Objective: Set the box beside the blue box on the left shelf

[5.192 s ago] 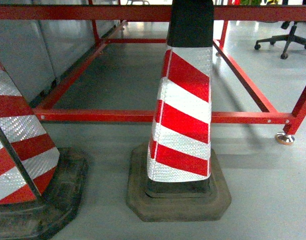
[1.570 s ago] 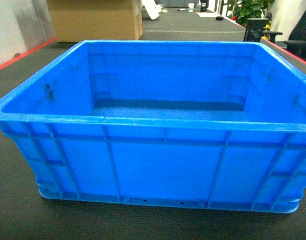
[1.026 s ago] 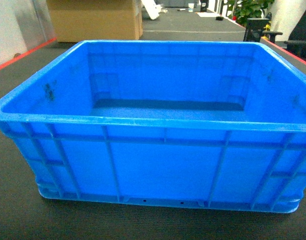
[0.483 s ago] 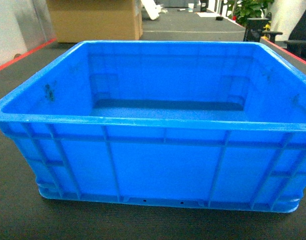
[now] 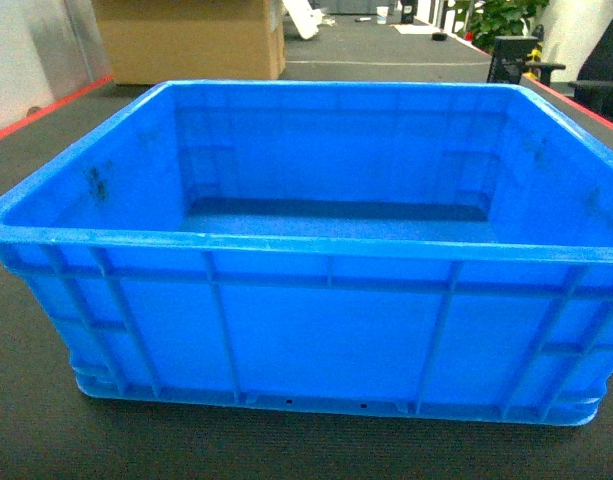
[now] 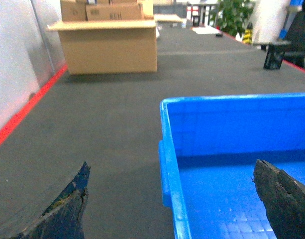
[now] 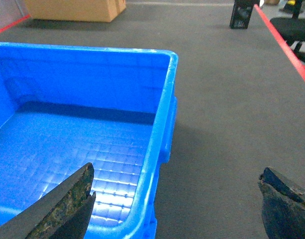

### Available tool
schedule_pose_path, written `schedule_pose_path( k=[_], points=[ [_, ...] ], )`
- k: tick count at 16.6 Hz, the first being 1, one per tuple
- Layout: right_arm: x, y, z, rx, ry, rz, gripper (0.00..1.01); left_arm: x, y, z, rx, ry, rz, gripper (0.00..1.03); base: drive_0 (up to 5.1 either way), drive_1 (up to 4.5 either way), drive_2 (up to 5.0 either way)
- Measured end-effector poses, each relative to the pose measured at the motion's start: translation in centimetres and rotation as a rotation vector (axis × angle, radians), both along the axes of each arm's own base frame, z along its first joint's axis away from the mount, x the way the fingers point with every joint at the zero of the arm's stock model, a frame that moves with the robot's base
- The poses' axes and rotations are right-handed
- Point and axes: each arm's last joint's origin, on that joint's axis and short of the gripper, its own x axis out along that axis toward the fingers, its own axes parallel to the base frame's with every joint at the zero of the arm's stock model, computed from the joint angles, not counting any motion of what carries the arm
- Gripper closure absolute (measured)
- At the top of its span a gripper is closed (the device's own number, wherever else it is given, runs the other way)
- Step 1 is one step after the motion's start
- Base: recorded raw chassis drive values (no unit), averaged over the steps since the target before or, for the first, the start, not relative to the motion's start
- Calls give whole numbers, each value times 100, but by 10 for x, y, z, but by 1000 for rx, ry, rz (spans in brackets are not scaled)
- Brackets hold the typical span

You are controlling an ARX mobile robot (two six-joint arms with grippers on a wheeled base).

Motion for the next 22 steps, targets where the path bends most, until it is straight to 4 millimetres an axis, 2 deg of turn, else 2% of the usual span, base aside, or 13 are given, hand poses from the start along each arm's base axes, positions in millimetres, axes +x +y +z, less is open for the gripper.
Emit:
schedule_pose_path(
  k=[2, 4, 5, 7, 11, 14, 18, 19, 22],
  points=[
    [49, 10, 10, -7, 110, 5, 3, 49, -5, -6, -1, 146, -14, 5, 0, 0, 0],
    [97, 20, 10, 5, 187, 9, 3, 87, -15, -13, 4, 261, -34, 5, 0, 0, 0],
    [115, 24, 7, 1, 221, -6, 3, 105, -19, -19, 3, 315, -39, 5, 0, 0, 0],
    [144, 30, -10, 12, 322, -7, 3, 129, -23, -34, -12, 426, -30, 5, 0, 0, 0],
    [152, 33, -23, 6, 375, -10, 3, 139, -23, -46, -9, 486, -6, 5, 0, 0, 0],
    [157, 41, -44, 3, 486, -17, 3, 148, -25, -56, -13, 575, 26, 5, 0, 0, 0],
    [158, 48, -43, -15, 483, -24, 4, 152, -27, -59, -3, 594, 41, 5, 0, 0, 0],
    [158, 48, -43, -16, 484, -24, 15, 152, -27, -60, -3, 597, 40, 7, 0, 0, 0],
    [160, 47, -48, -31, 494, -36, 44, 152, -26, -60, -6, 633, 34, 36, 0, 0, 0]
  ],
)
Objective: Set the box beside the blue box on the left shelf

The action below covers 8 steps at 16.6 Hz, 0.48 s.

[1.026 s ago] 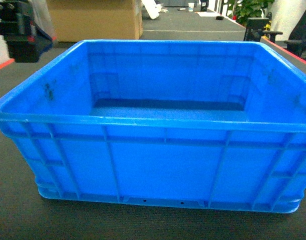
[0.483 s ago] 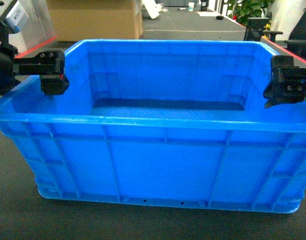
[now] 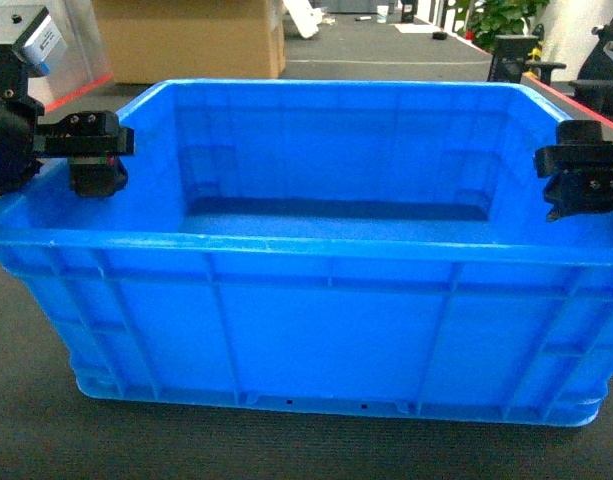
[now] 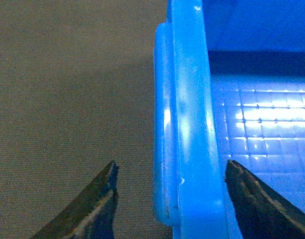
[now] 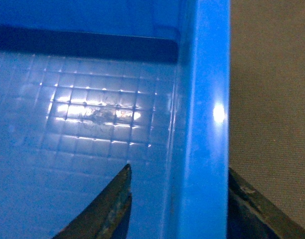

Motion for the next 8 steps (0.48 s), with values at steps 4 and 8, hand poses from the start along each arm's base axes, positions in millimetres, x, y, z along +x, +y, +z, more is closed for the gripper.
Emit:
schedule_pose_path(
  k=[4, 8],
  points=[
    [-2, -2, 0, 1, -57, -18, 78, -2, -1, 2, 14, -21, -8, 76, 0, 0, 0],
    [-34, 4, 8, 0, -267, -9, 79, -36, -4, 4, 75, -190, 11, 82, 0, 0, 0]
  ],
)
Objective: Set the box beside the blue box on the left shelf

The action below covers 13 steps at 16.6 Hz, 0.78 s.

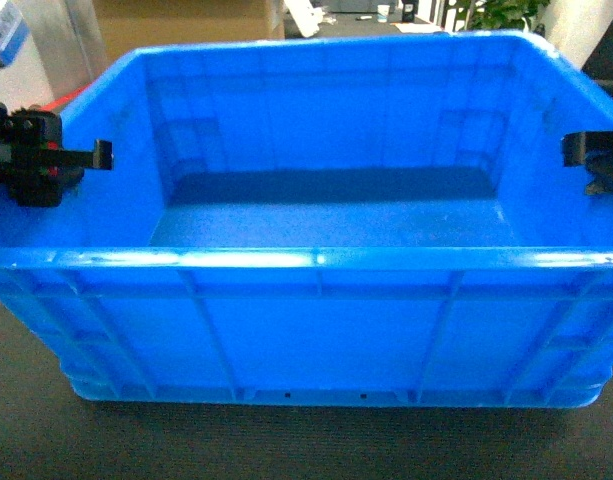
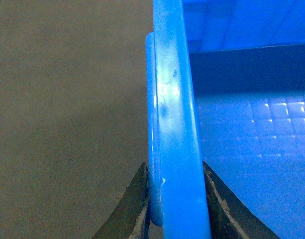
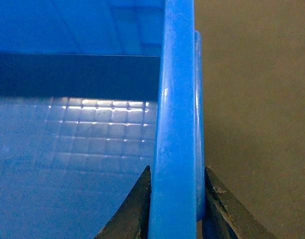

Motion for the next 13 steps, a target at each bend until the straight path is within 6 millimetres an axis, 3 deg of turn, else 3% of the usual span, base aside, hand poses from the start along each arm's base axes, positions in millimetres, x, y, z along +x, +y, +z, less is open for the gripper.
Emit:
schedule_pose_path(
  k=[4, 6, 9, 13],
  points=[
    [-35, 3, 30, -10, -311, -43, 79, -41, -6, 35, -15, -389, 35, 82, 0, 0, 0],
    [-49, 3, 36, -4, -393, -59, 79, -59, -8, 42, -21, -502, 51, 82, 0, 0, 0],
    [-61, 3, 23, -35, -389, -57, 79, -75, -10, 27, -10, -447, 56, 82, 0, 0, 0],
    [-63, 3, 19, -52, -379, -55, 79, -77, -10, 22, -16, -434, 55, 82, 0, 0, 0]
  ],
)
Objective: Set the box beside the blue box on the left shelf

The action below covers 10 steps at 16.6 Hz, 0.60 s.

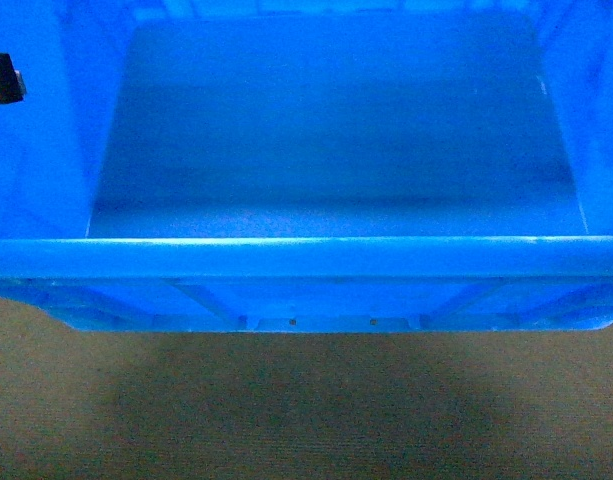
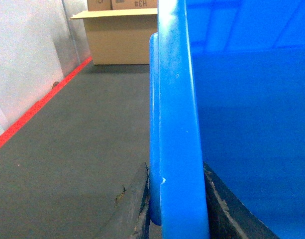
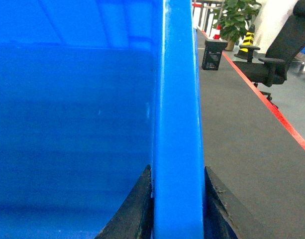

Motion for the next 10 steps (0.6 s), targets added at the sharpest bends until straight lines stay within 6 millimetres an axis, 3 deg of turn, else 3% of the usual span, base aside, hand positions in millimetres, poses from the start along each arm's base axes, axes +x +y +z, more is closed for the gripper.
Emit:
schedule_pose_path(
  k=[4, 10],
  points=[
    [0, 0, 0, -7, 1, -2, 79, 0, 0, 0, 2, 8, 0, 82, -17, -17, -17],
    [0, 0, 1, -7, -1, -5, 79, 0, -1, 0, 2, 5, -3, 83, -179, -179, -179]
  ],
)
